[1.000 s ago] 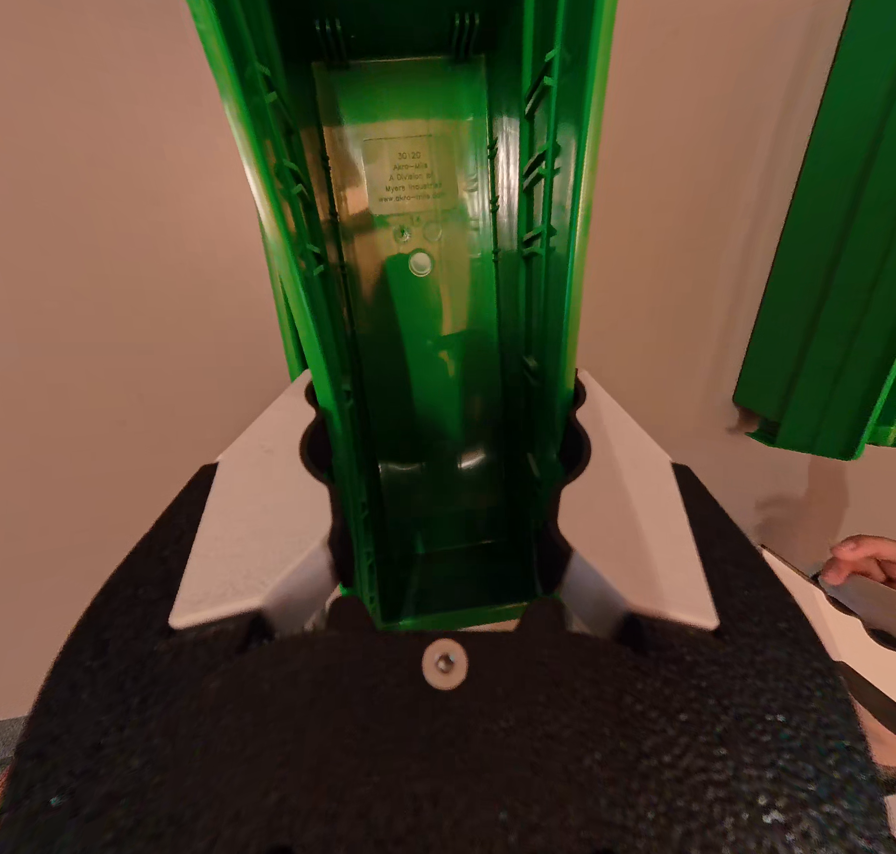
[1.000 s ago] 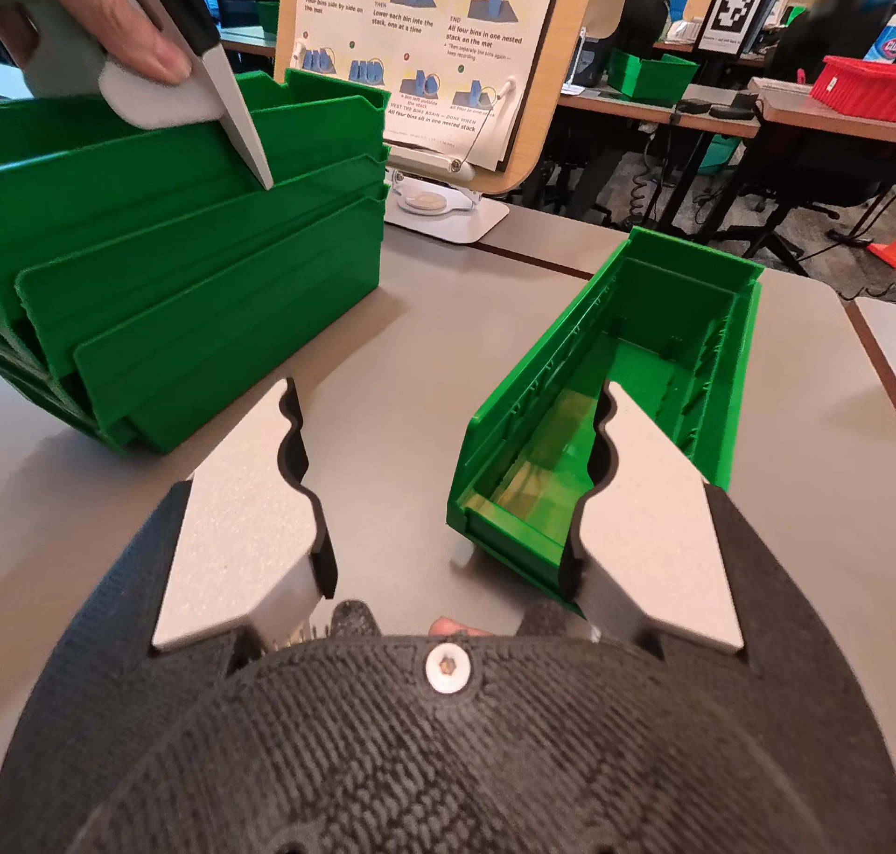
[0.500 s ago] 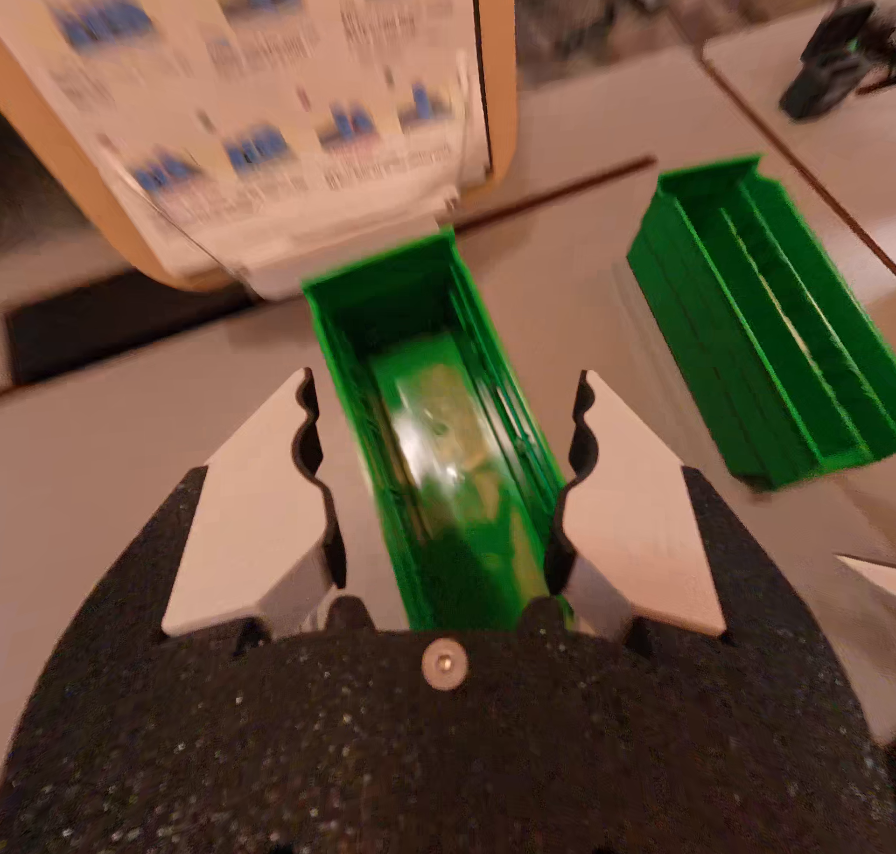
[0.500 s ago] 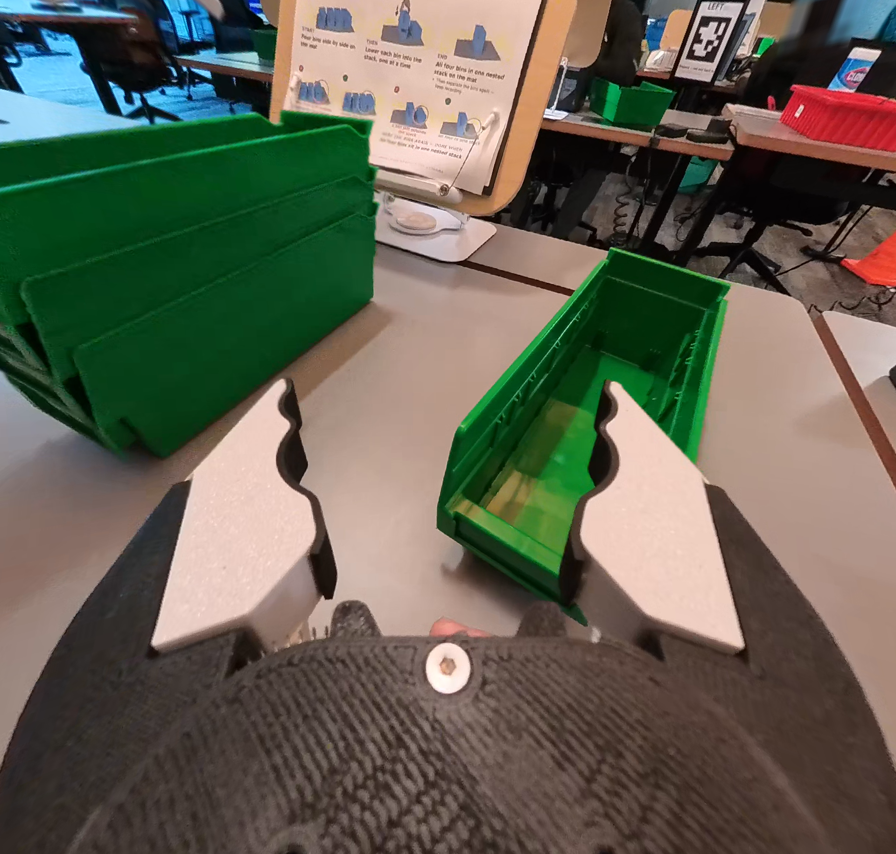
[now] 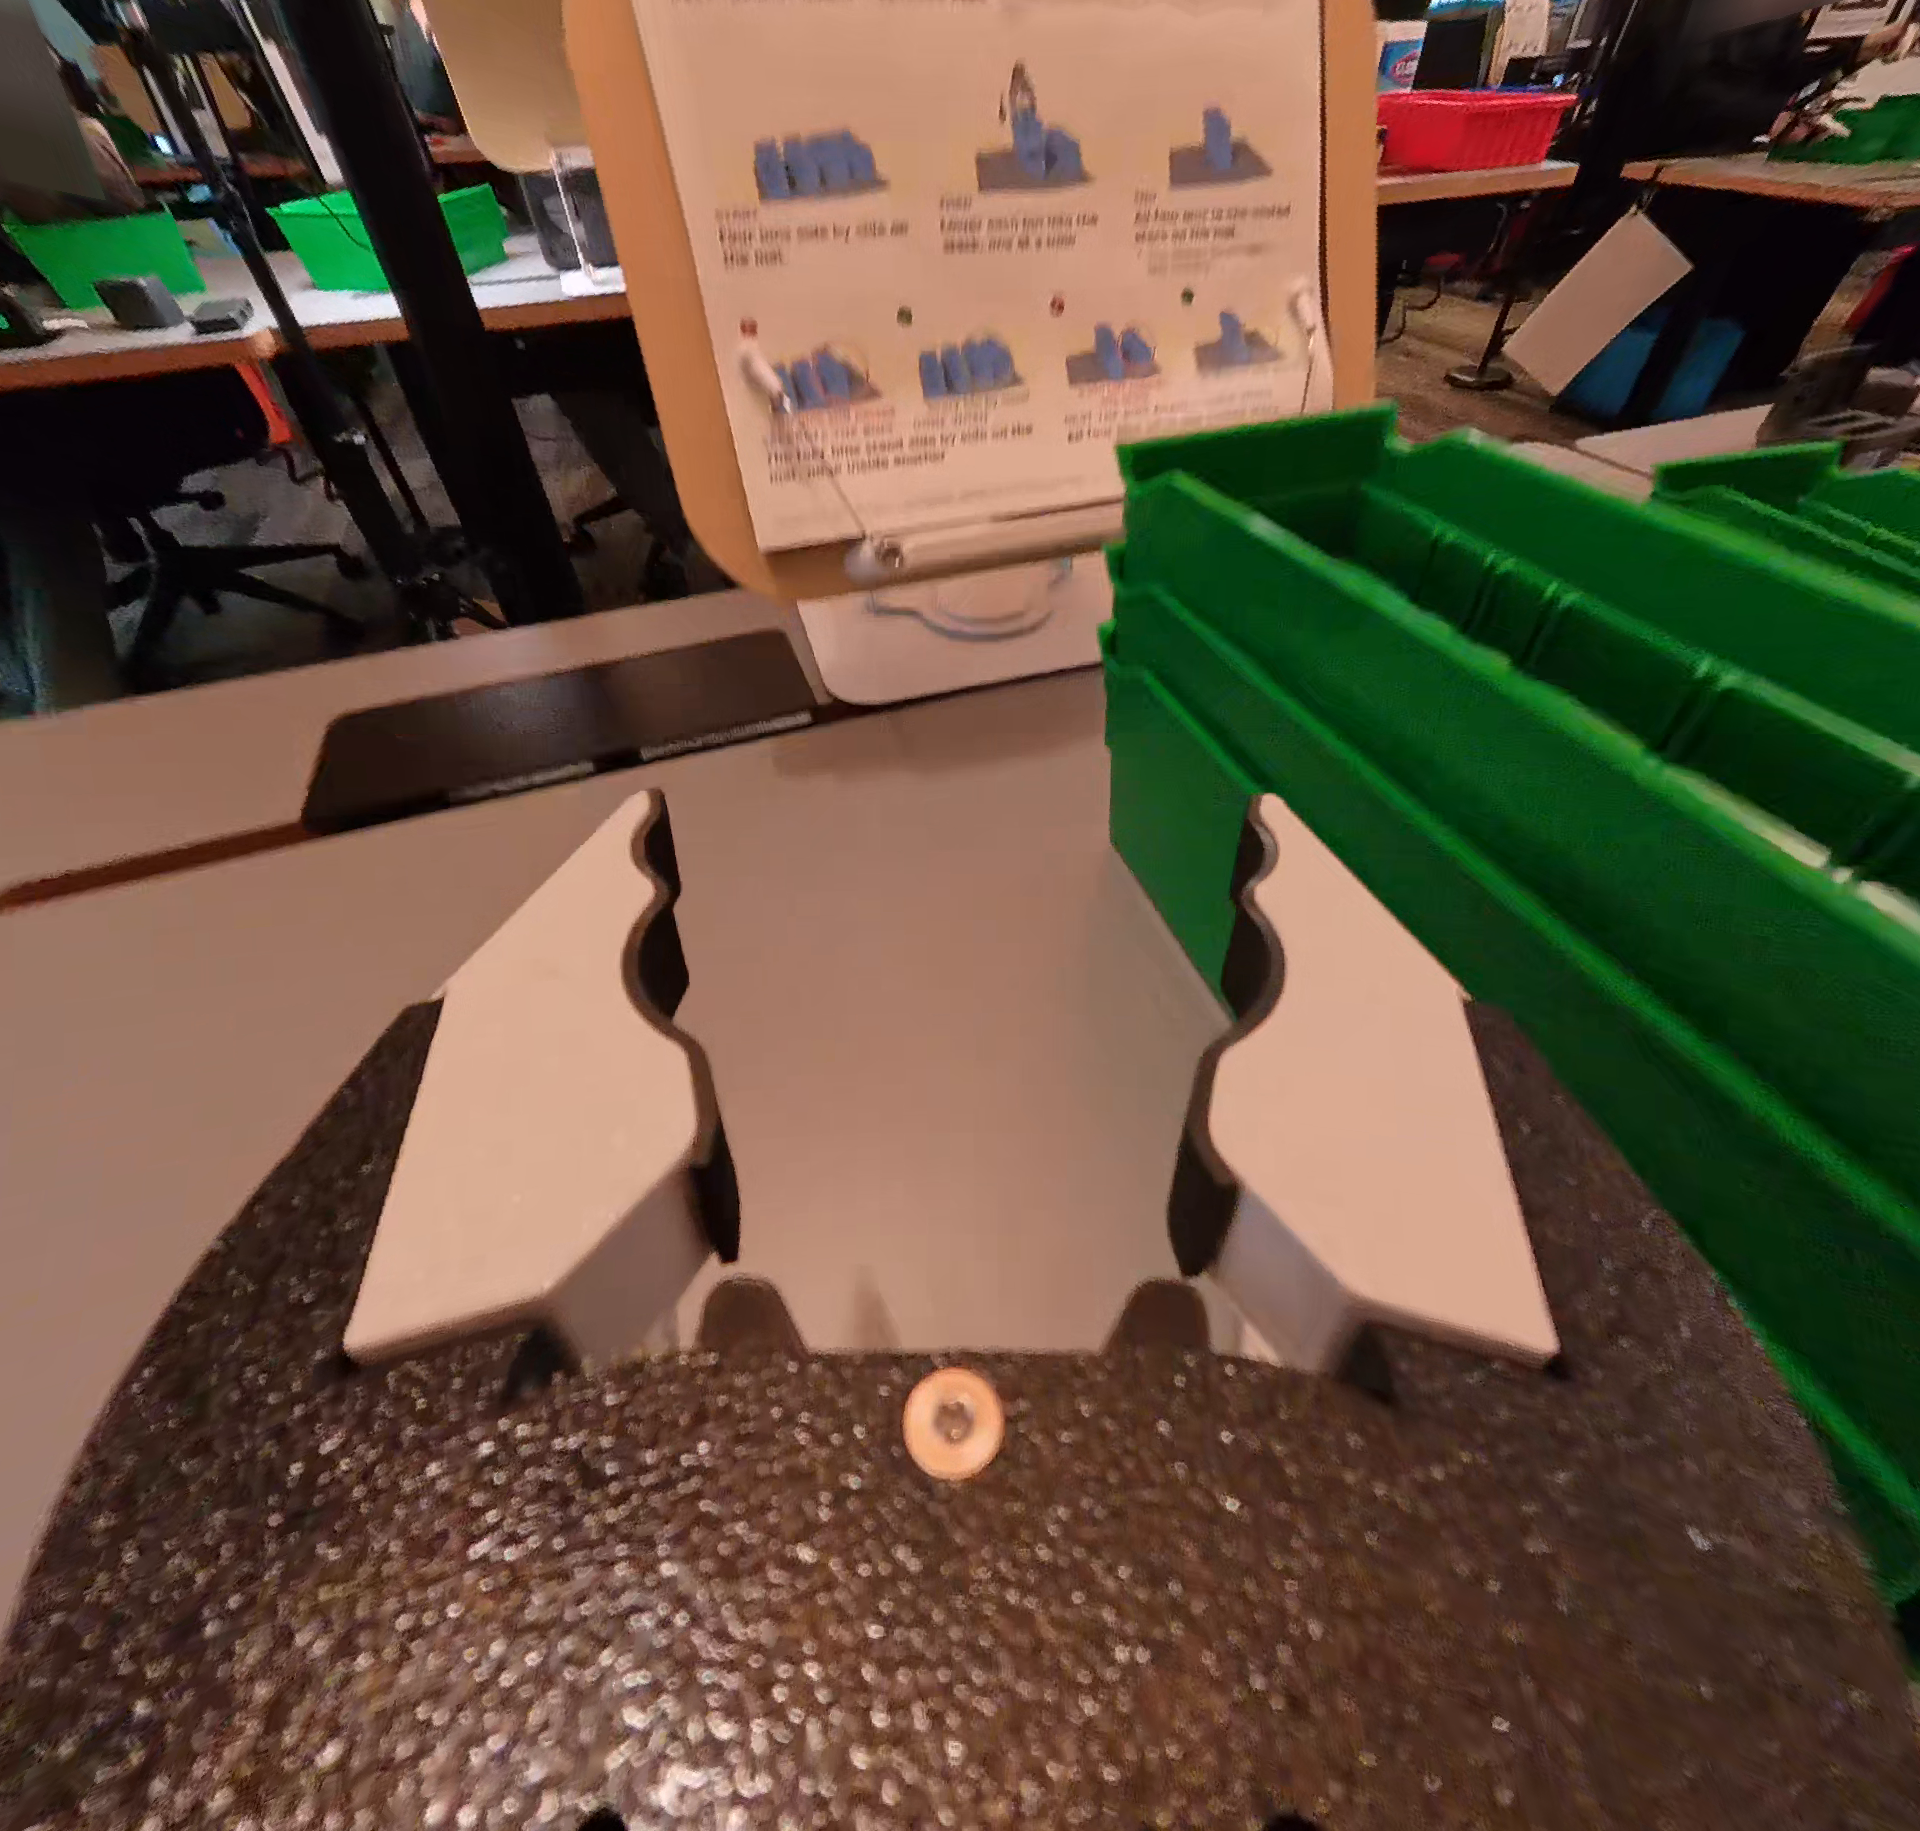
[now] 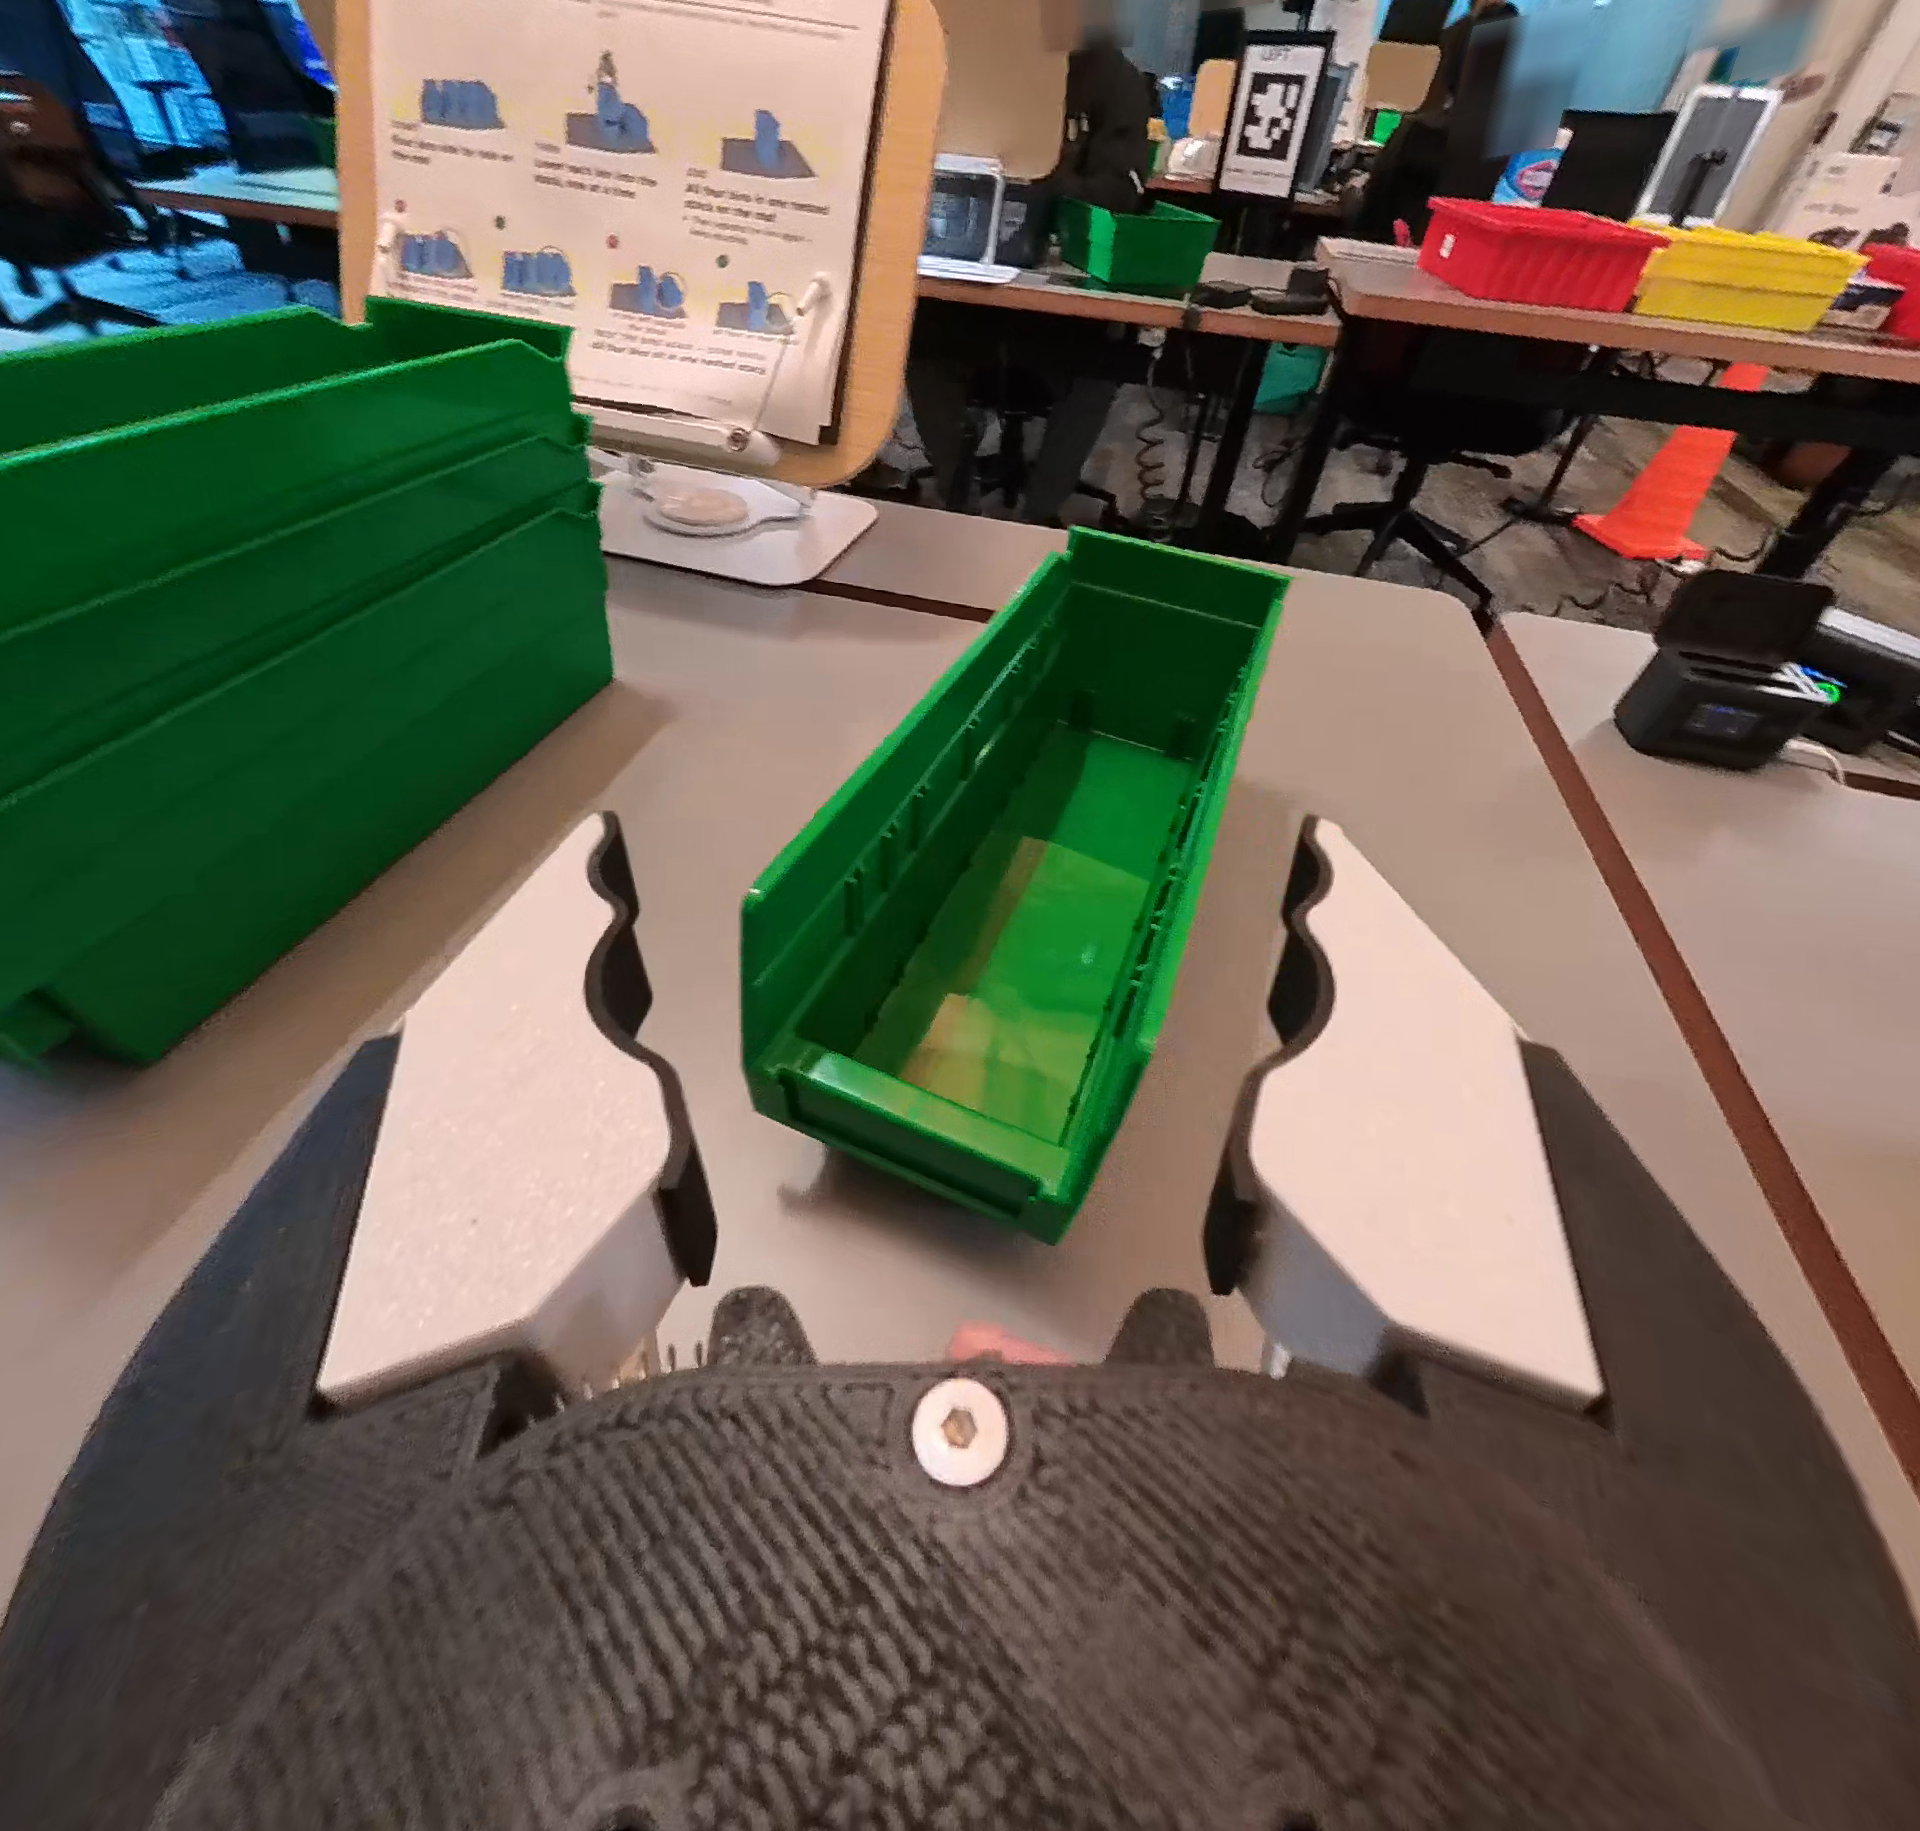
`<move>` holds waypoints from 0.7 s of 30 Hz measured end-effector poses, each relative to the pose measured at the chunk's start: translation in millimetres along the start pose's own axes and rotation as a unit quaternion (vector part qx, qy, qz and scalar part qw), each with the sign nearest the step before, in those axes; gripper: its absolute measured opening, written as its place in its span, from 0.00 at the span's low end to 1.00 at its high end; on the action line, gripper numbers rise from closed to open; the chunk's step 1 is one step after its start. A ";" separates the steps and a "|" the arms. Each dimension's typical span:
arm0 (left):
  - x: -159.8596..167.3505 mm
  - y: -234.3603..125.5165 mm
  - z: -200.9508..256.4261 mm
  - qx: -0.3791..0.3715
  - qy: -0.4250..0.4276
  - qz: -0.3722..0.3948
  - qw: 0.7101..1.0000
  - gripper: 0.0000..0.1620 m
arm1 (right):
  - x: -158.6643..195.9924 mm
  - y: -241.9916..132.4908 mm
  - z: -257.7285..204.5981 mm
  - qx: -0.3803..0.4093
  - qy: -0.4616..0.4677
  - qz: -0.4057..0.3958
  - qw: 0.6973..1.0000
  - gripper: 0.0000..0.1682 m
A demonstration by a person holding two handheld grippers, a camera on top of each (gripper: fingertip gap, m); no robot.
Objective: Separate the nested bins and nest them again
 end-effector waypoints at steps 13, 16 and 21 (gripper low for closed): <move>35.3 -29.2 17.2 0.046 -0.054 0.031 0.997 0.65 | -10.6 6.0 39.5 0.094 0.068 -0.064 0.991 0.90; 37.1 -29.5 34.0 0.125 -0.038 0.018 0.991 0.66 | -32.0 31.9 49.2 0.072 0.078 -0.115 0.988 0.90; 35.4 -35.5 38.6 0.134 0.017 0.005 0.991 0.68 | -51.6 84.9 70.8 0.069 0.094 -0.197 0.973 0.87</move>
Point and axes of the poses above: each gripper's, where its closed fingertips meet, y out along the fingers, x out of its underside, z = x × y across the jaws, the point moved 9 cm from there along -y, back along the fingers, and after that the axes turned 13 degrees about -x, right-handed, at the moved point
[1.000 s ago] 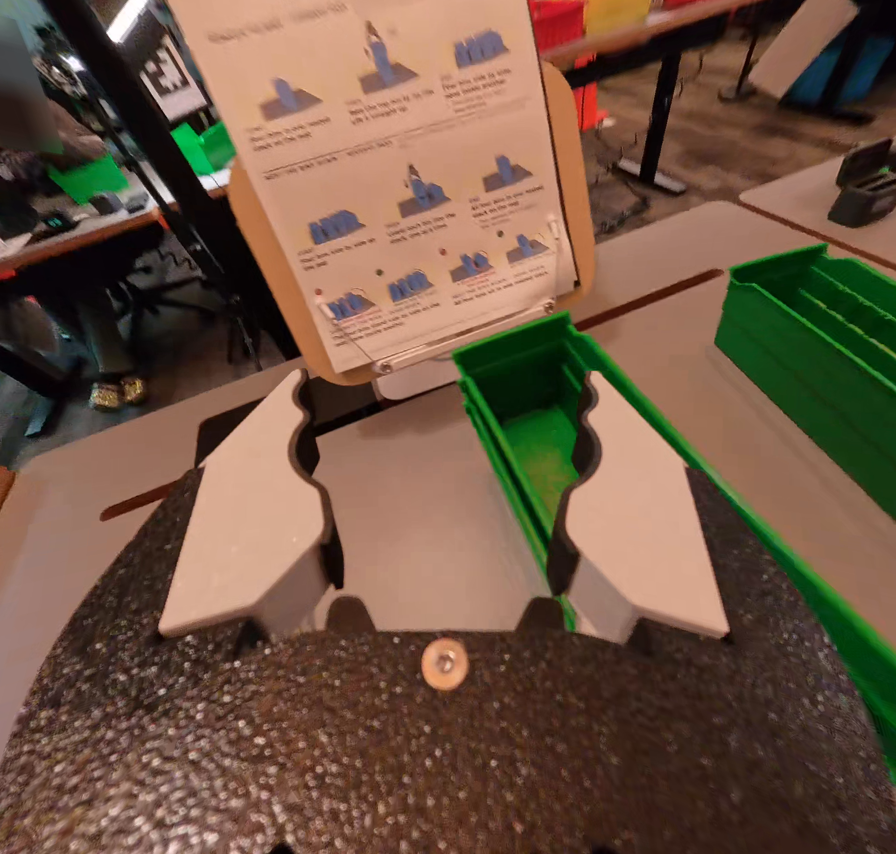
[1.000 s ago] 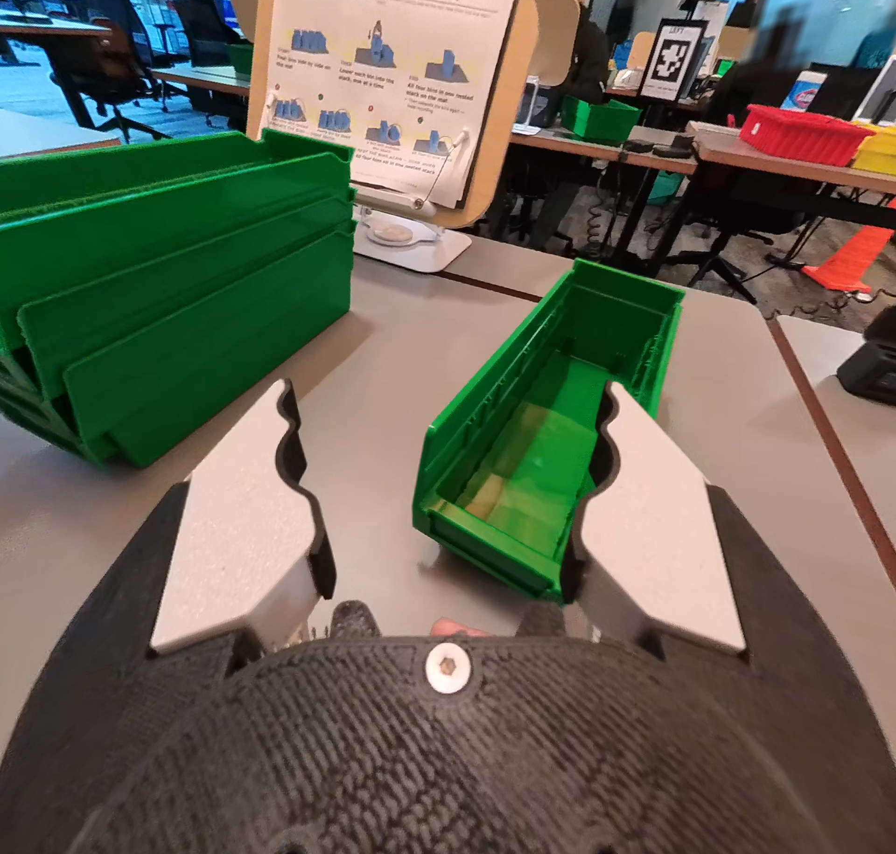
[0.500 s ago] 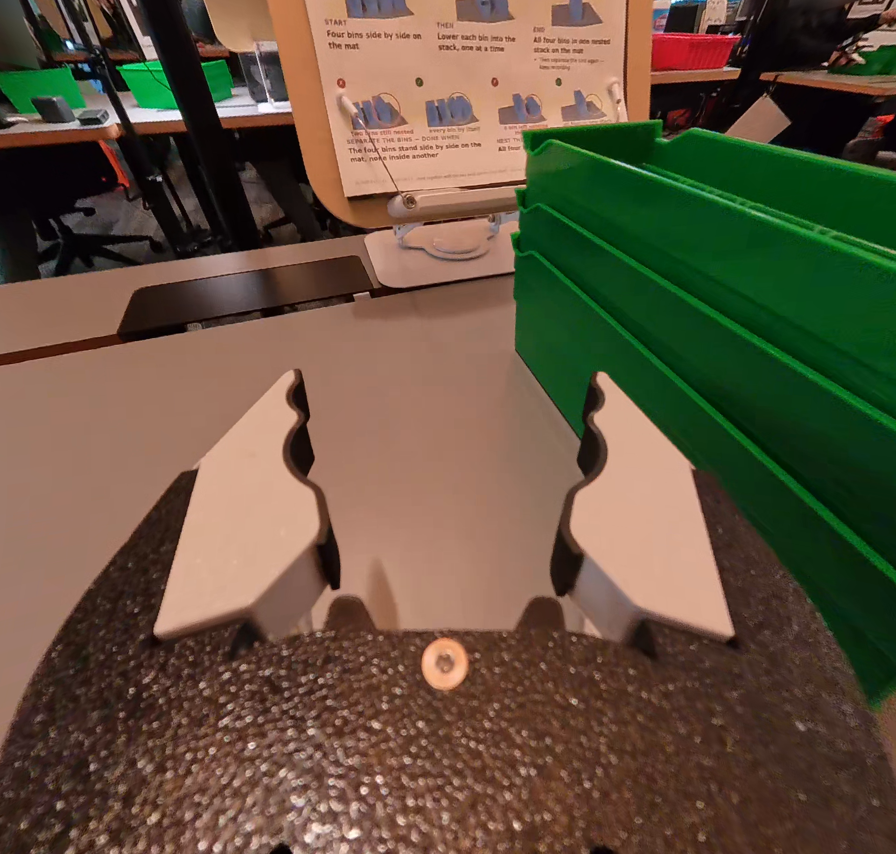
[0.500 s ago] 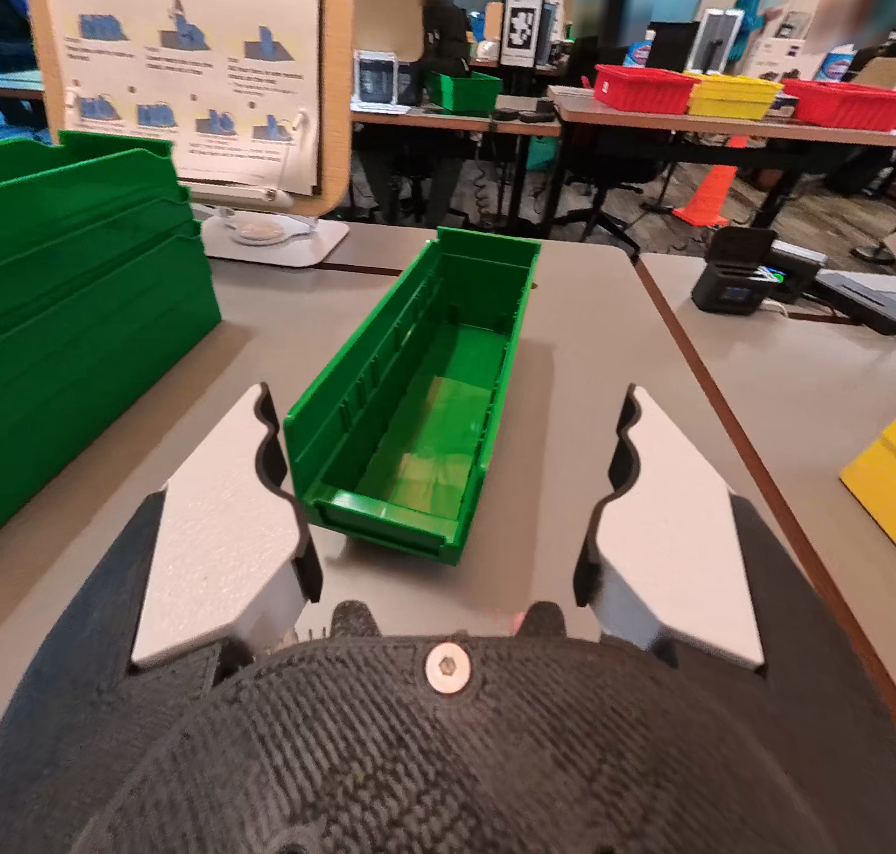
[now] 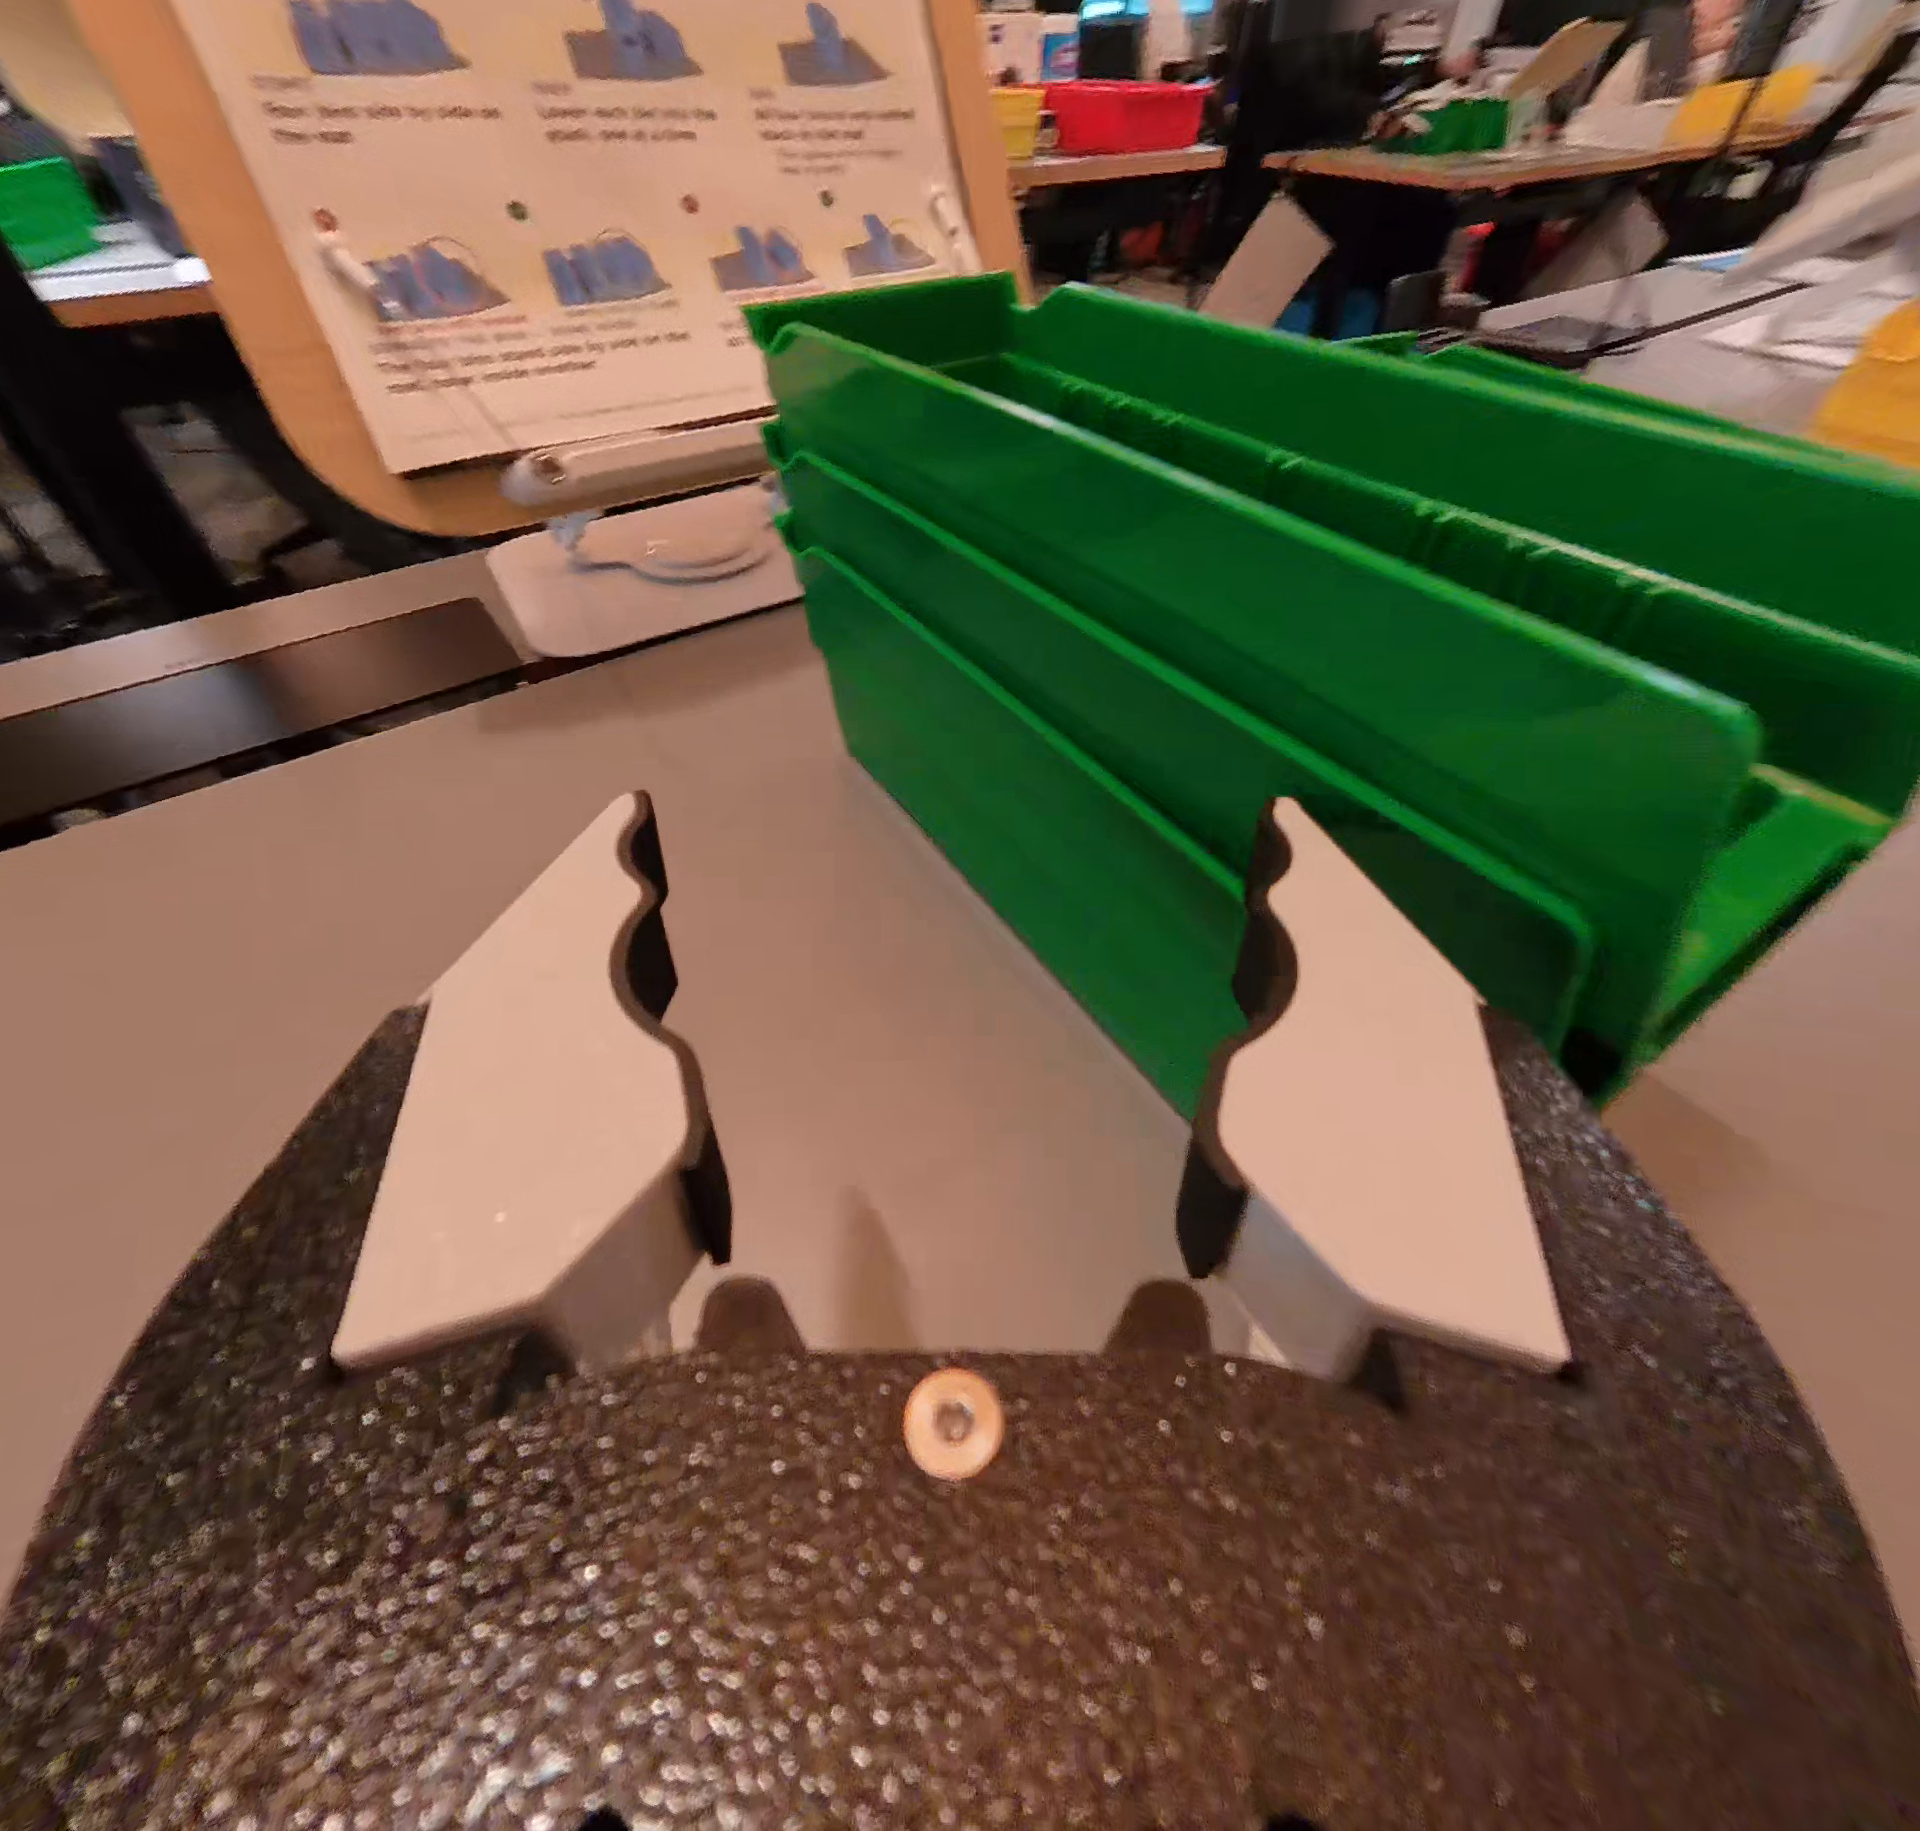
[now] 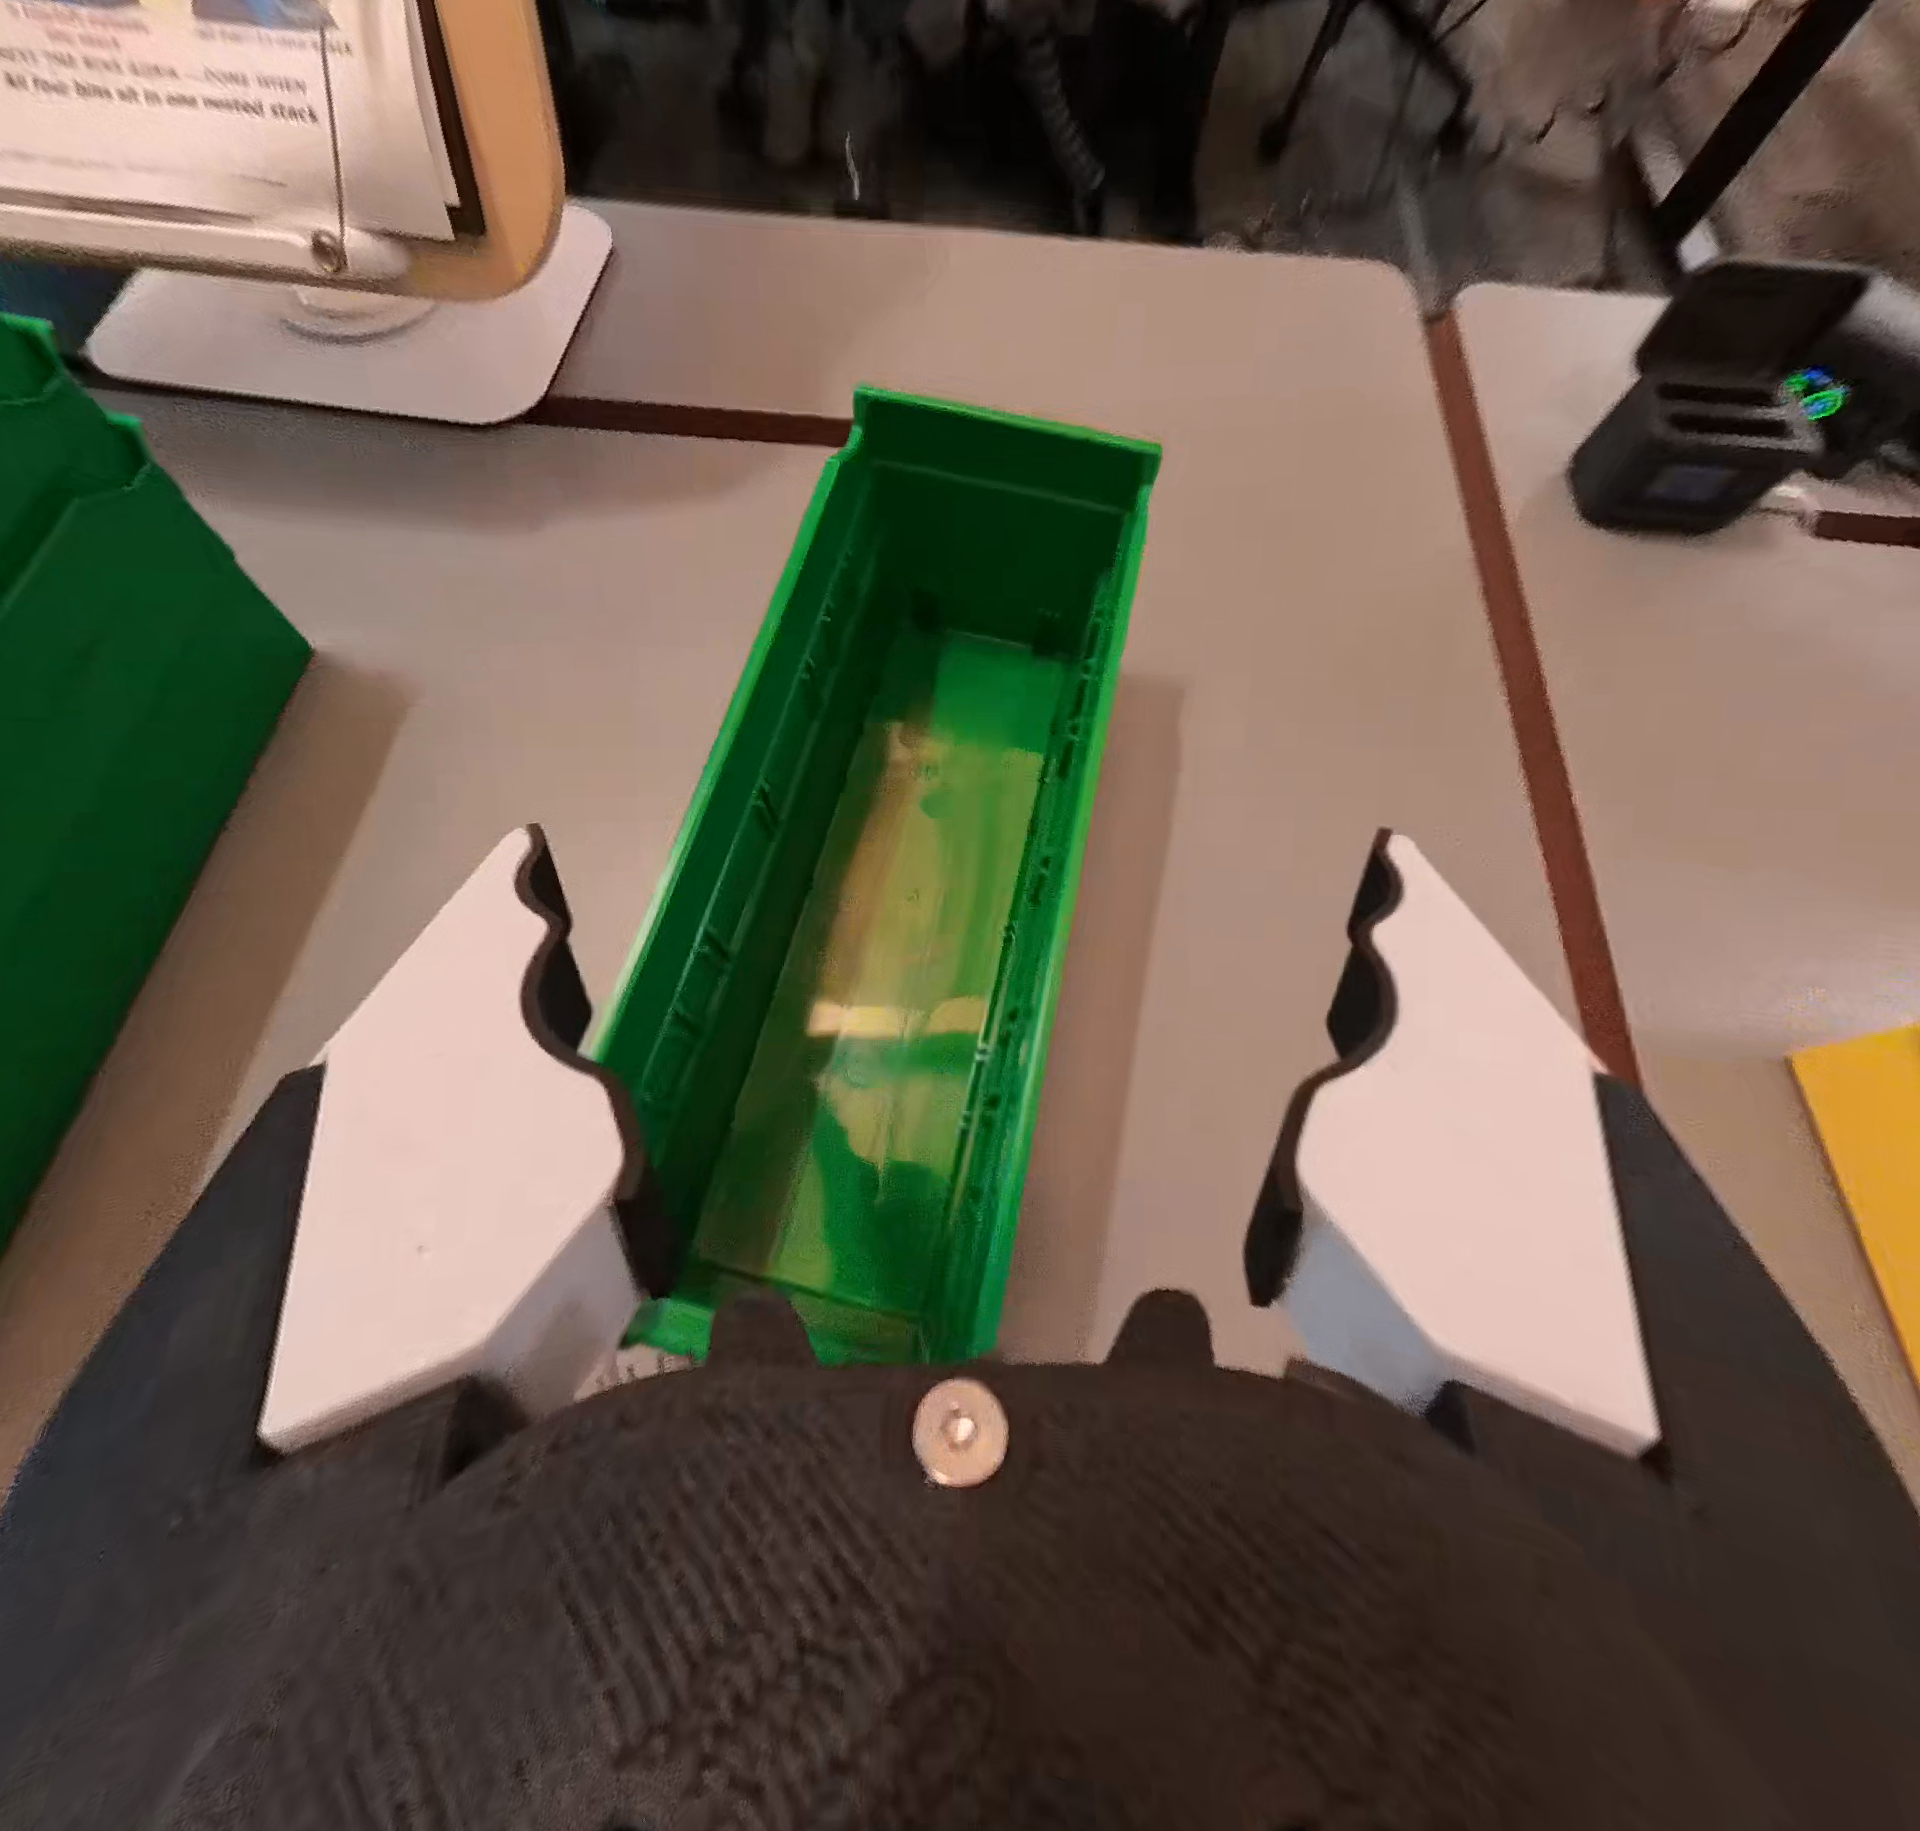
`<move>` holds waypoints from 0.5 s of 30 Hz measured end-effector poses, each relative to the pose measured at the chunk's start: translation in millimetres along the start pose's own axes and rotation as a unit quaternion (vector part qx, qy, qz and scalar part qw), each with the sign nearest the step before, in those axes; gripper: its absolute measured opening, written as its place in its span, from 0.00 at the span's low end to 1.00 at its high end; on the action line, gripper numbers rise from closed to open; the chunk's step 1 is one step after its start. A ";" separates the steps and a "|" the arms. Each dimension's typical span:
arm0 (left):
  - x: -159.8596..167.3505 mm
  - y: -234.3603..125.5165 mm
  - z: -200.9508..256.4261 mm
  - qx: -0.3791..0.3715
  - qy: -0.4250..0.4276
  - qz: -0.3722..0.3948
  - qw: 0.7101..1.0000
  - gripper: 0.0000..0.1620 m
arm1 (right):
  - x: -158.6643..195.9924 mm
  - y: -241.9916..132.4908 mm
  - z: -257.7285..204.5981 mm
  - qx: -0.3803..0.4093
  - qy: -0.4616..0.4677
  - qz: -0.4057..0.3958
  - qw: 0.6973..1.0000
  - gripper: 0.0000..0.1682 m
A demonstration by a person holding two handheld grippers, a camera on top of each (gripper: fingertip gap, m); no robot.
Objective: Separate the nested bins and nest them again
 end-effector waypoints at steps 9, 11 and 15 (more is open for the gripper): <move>0.7 1.1 -1.5 0.044 -0.046 0.006 0.998 0.65 | -8.7 89.3 5.2 0.041 0.015 -0.191 0.981 0.81; 1.4 1.5 -2.4 0.050 -0.049 0.007 0.998 0.65 | -8.6 101.2 10.2 0.051 0.033 -0.212 0.975 0.84; 1.5 1.5 -4.0 0.059 -0.055 0.002 0.997 0.66 | -4.3 115.0 16.8 0.016 0.118 -0.246 0.962 0.81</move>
Point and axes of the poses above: each gripper's, where its closed fingertips meet, y out along the fingers, x out of its underside, z = x × y across the jaws, the point moved 9 cm from there along -y, back along the fingers, and after that the axes turned 13 degrees about -x, right-handed, at the moved point
